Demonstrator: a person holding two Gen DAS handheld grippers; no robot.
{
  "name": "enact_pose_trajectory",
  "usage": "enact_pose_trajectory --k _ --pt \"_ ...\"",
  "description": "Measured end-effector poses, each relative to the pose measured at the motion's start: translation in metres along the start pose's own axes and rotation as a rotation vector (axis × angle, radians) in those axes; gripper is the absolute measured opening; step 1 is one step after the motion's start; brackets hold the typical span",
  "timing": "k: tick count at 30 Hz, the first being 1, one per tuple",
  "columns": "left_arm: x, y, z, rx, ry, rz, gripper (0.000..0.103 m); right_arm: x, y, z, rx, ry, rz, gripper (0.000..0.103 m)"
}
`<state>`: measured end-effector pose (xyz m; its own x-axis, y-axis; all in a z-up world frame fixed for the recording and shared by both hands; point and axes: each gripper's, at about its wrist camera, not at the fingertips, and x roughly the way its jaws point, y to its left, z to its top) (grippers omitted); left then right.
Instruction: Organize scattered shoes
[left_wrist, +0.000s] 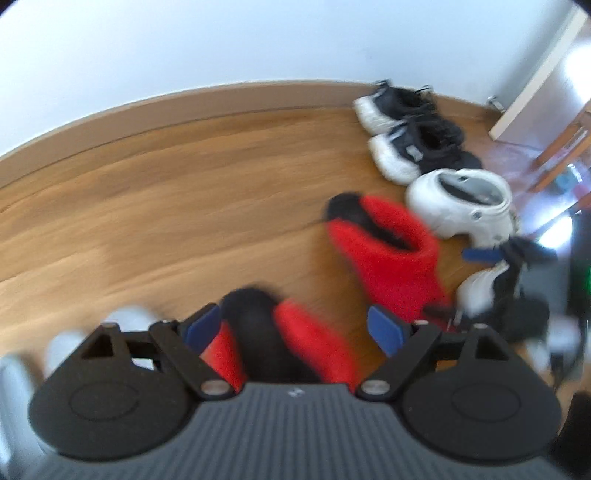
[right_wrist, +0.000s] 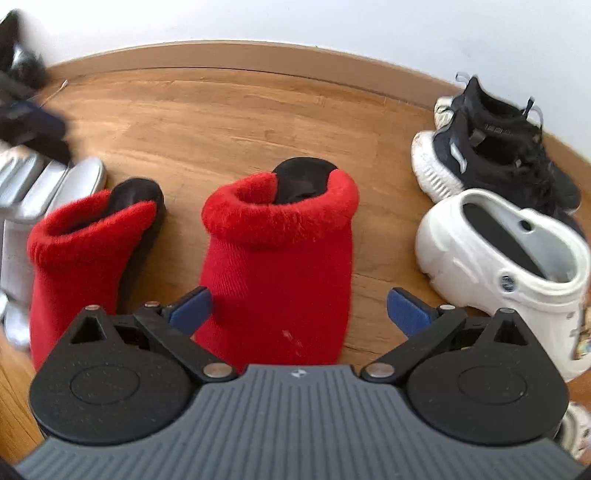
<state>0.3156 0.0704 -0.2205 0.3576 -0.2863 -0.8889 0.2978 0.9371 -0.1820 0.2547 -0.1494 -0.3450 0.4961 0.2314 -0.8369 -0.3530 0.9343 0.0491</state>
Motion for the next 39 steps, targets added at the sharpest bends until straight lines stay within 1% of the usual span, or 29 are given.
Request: enact_pose_trajectory --k 3,5,6,7,8,10,13,15,18,21,23,25,26,27,28,32,35,38,39 --pt "-0.014 0.023 -0.017 -0.054 0.013 0.028 0.091 0.013 0.004 0.006 -0.005 0.022 -0.003 0.102" --pt "-0.017 0.035 -0.028 -0.074 0.027 0.047 0.091 0.027 0.009 0.006 -0.033 0.059 0.006 0.101" --pt "-0.015 0.036 -0.029 -0.077 0.033 0.057 0.091 0.032 0.014 0.004 -0.063 0.079 -0.008 0.097" --pt "-0.011 0.039 -0.031 -0.086 0.047 0.076 0.091 0.037 0.019 0.001 -0.093 0.099 -0.024 0.085" --pt "-0.01 0.041 -0.031 -0.092 0.051 0.072 0.091 0.037 0.022 0.0 -0.109 0.092 -0.017 0.079" --pt "-0.009 0.039 -0.028 -0.087 0.044 0.056 0.091 0.032 0.026 -0.003 -0.116 0.083 -0.016 0.061" --pt "-0.01 0.035 -0.022 -0.062 0.026 0.046 0.091 0.024 0.03 -0.006 -0.089 0.091 0.003 0.055" --pt "-0.01 0.033 -0.018 -0.051 0.008 0.047 0.091 0.019 0.035 -0.01 -0.075 0.098 0.03 0.052" --pt "-0.011 0.035 -0.015 -0.061 -0.004 0.042 0.091 0.013 0.051 -0.02 -0.073 0.118 0.072 0.052" --pt "-0.011 0.034 -0.016 -0.059 -0.01 0.039 0.091 0.006 0.066 -0.025 -0.025 0.163 0.142 0.052" --pt "-0.007 0.028 -0.017 -0.043 -0.002 0.031 0.091 0.006 0.07 -0.025 -0.015 0.183 0.162 0.057" --pt "-0.006 0.025 -0.018 -0.035 0.005 0.025 0.091 0.005 0.075 -0.024 -0.018 0.201 0.179 0.067" --pt "-0.005 0.024 -0.019 -0.032 0.008 0.02 0.091 0.003 0.076 -0.023 -0.012 0.206 0.194 0.07" --pt "-0.005 0.023 -0.02 -0.028 0.011 0.014 0.091 0.003 0.077 -0.022 -0.007 0.206 0.195 0.073" --pt "-0.005 0.02 -0.021 -0.019 0.016 0.004 0.091 0.0 0.077 -0.02 0.003 0.205 0.203 0.074" --pt "-0.003 0.013 -0.023 0.01 0.022 -0.007 0.091 -0.008 0.076 -0.016 0.019 0.197 0.218 0.075" --pt "-0.002 0.009 -0.021 0.007 0.02 -0.019 0.091 -0.014 0.073 -0.013 0.022 0.197 0.216 0.075" --pt "-0.001 0.0 -0.019 -0.002 0.011 -0.04 0.092 -0.034 0.066 -0.015 0.005 0.184 0.195 0.08" --pt "-0.001 -0.008 -0.018 0.0 0.01 -0.051 0.092 -0.046 0.058 -0.018 -0.001 0.163 0.185 0.082"
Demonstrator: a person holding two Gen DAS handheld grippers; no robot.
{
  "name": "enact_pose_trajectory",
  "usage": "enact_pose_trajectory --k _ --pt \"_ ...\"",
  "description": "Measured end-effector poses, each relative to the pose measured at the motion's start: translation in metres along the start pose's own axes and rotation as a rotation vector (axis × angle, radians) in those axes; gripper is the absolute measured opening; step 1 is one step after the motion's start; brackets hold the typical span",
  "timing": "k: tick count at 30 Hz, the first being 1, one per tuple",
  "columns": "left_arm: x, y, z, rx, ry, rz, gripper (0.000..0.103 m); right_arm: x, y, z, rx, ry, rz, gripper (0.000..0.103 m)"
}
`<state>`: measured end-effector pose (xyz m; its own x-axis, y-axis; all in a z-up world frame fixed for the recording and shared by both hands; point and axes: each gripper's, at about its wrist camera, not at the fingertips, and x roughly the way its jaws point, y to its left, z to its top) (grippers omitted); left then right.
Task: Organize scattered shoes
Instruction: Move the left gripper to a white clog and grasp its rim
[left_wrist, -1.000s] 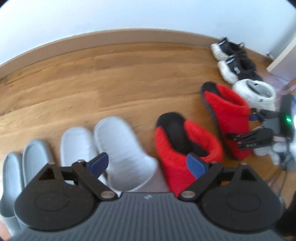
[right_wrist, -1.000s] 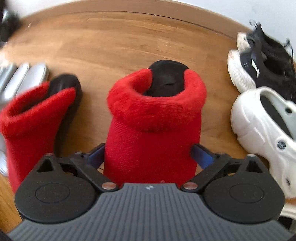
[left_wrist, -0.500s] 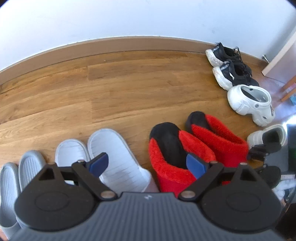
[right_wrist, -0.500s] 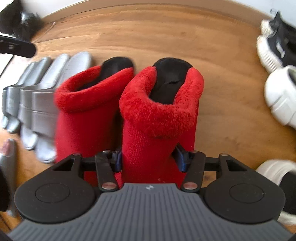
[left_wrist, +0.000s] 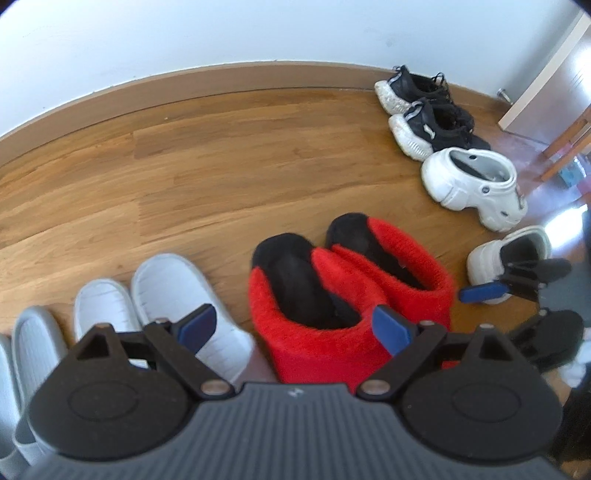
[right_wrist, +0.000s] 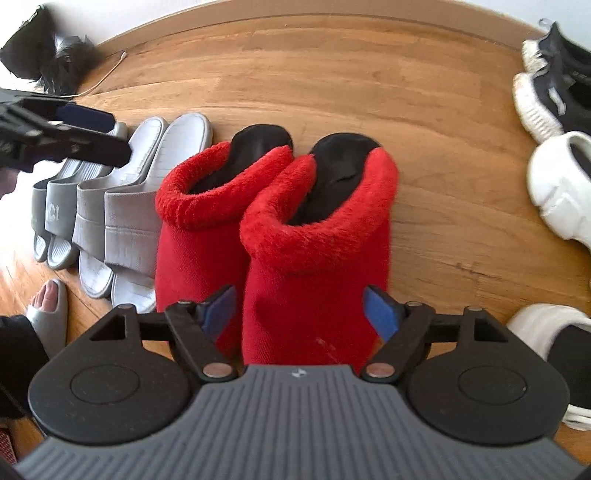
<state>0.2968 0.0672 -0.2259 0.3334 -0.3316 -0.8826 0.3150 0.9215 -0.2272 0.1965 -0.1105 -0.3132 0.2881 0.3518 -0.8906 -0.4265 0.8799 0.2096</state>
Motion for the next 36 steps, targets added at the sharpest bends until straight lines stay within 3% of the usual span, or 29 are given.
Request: enact_pose_trajectory --k 5,7,8,11,15,17,20,22,29,30,34,36 --pt "0.01 -0.054 0.008 0.062 -0.041 -0.067 0.096 -0.059 -0.036 -0.031 -0.001 -0.132 -0.1 0.096" --pt "0.018 -0.087 0.014 0.069 -0.06 -0.112 0.096 -0.092 -0.075 -0.051 0.069 -0.208 -0.246 0.1" --pt "0.022 -0.104 0.018 0.075 -0.071 -0.136 0.096 -0.094 -0.079 -0.053 0.078 -0.211 -0.26 0.1" --pt "0.035 -0.16 0.024 0.114 -0.106 -0.21 0.097 -0.124 -0.127 -0.069 0.249 -0.234 -0.41 0.1" --pt "0.056 -0.221 0.032 0.098 -0.1 -0.295 0.098 -0.16 -0.193 -0.109 0.531 -0.282 -0.544 0.102" --pt "0.068 -0.241 0.036 0.068 -0.095 -0.32 0.098 -0.161 -0.207 -0.124 0.602 -0.269 -0.588 0.102" --pt "0.094 -0.271 0.041 0.069 -0.076 -0.272 0.098 -0.162 -0.225 -0.145 0.693 -0.248 -0.641 0.102" --pt "0.11 -0.283 0.042 0.07 -0.054 -0.278 0.098 -0.164 -0.235 -0.16 0.728 -0.24 -0.666 0.102" --pt "0.164 -0.303 0.041 -0.02 0.053 -0.325 0.098 -0.163 -0.237 -0.169 0.711 -0.228 -0.669 0.102" --pt "0.17 -0.304 0.04 -0.029 0.057 -0.324 0.096 -0.164 -0.238 -0.169 0.702 -0.229 -0.672 0.102" --pt "0.171 -0.315 0.038 0.007 0.038 -0.32 0.058 -0.169 -0.24 -0.166 0.672 -0.233 -0.681 0.102" --pt "0.171 -0.321 0.037 0.04 0.04 -0.327 0.047 -0.17 -0.24 -0.165 0.67 -0.233 -0.679 0.102"
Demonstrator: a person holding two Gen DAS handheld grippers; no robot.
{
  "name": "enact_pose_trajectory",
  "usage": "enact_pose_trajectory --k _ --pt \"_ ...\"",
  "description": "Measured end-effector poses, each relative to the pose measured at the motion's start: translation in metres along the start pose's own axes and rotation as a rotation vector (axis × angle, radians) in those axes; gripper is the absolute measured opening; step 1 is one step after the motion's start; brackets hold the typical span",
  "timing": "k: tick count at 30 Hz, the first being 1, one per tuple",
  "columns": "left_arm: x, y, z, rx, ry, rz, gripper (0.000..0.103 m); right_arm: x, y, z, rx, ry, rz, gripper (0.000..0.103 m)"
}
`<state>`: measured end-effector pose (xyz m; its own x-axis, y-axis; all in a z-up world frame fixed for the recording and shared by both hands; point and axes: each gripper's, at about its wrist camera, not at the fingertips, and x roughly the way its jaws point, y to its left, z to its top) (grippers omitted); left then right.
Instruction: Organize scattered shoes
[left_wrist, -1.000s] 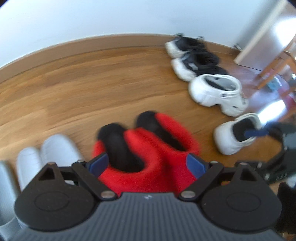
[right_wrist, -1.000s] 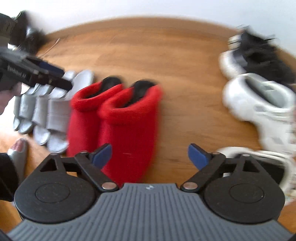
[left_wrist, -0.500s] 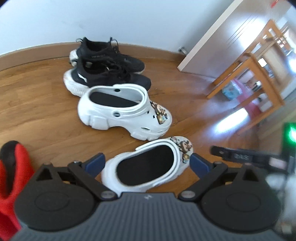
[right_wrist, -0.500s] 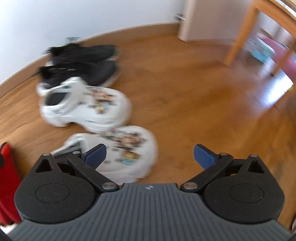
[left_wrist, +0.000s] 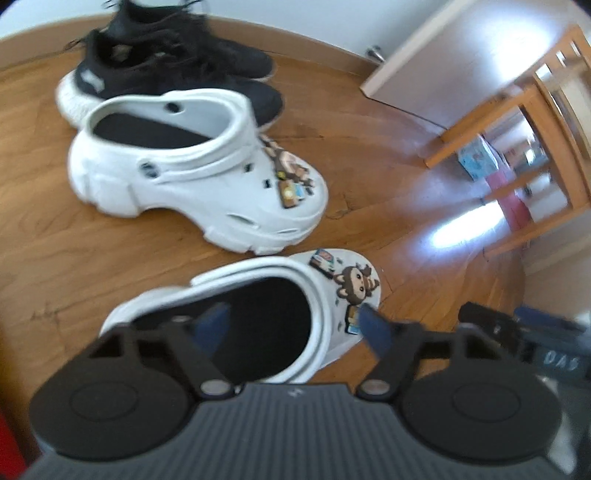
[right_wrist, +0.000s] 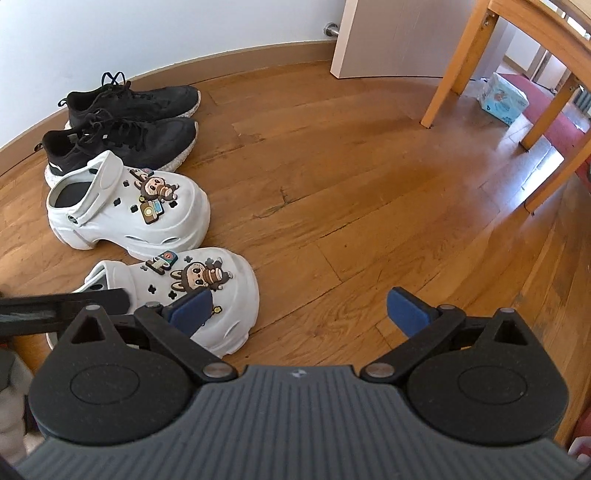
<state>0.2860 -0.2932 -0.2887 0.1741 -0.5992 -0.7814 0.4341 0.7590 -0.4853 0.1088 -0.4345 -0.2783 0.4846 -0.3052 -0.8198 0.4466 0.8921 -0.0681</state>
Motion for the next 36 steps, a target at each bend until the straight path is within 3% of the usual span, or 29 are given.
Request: enact_pose_trajectory --k 2,3,4,6,10,16,20,23,25,29,32,33,34,36 --pt "0.002 0.0 -0.001 -0.005 0.015 -0.022 0.037 0.0 0.0 0.0 -0.002 0.002 0.003 0.102" --pt "0.003 0.001 -0.001 -0.009 0.02 -0.038 0.021 0.0 0.0 0.001 -0.006 0.003 0.003 0.102" --pt "0.004 0.002 0.0 -0.009 0.022 -0.058 0.012 0.0 0.0 0.001 -0.007 0.003 0.003 0.102" --pt "0.003 0.001 -0.001 0.012 0.014 -0.065 0.011 0.001 0.0 0.002 -0.004 0.005 0.008 0.102" --pt "-0.008 -0.002 -0.005 0.076 0.005 -0.002 0.01 -0.001 0.002 0.002 -0.011 -0.004 0.022 0.102" --pt "-0.032 0.024 0.008 0.142 0.054 -0.043 0.01 0.0 0.005 0.003 -0.009 0.0 0.03 0.102" --pt "-0.041 0.042 0.029 0.242 0.089 -0.11 0.01 -0.001 0.014 0.003 -0.021 0.007 0.063 0.102" --pt "-0.037 0.05 0.032 0.32 0.143 -0.104 0.01 -0.002 0.023 0.003 -0.041 0.01 0.1 0.102" --pt "-0.033 0.056 0.03 0.372 0.173 -0.083 0.01 -0.004 0.035 0.003 -0.076 0.008 0.184 0.102" --pt "-0.036 0.069 0.028 0.414 0.192 -0.148 0.01 -0.01 0.059 0.0 -0.229 -0.036 0.397 0.102" --pt "-0.036 0.076 0.029 0.388 0.23 -0.179 0.018 -0.009 0.088 -0.005 -0.46 -0.029 0.573 0.102" --pt "-0.037 0.076 0.03 0.383 0.231 -0.168 0.034 -0.003 0.105 -0.009 -0.591 -0.021 0.624 0.102" --pt "-0.041 0.077 0.029 0.387 0.222 -0.136 0.052 0.001 0.113 -0.009 -0.639 -0.021 0.627 0.102" --pt "-0.054 0.081 0.028 0.405 0.203 -0.102 0.057 0.01 0.129 -0.009 -0.738 -0.026 0.617 0.102"
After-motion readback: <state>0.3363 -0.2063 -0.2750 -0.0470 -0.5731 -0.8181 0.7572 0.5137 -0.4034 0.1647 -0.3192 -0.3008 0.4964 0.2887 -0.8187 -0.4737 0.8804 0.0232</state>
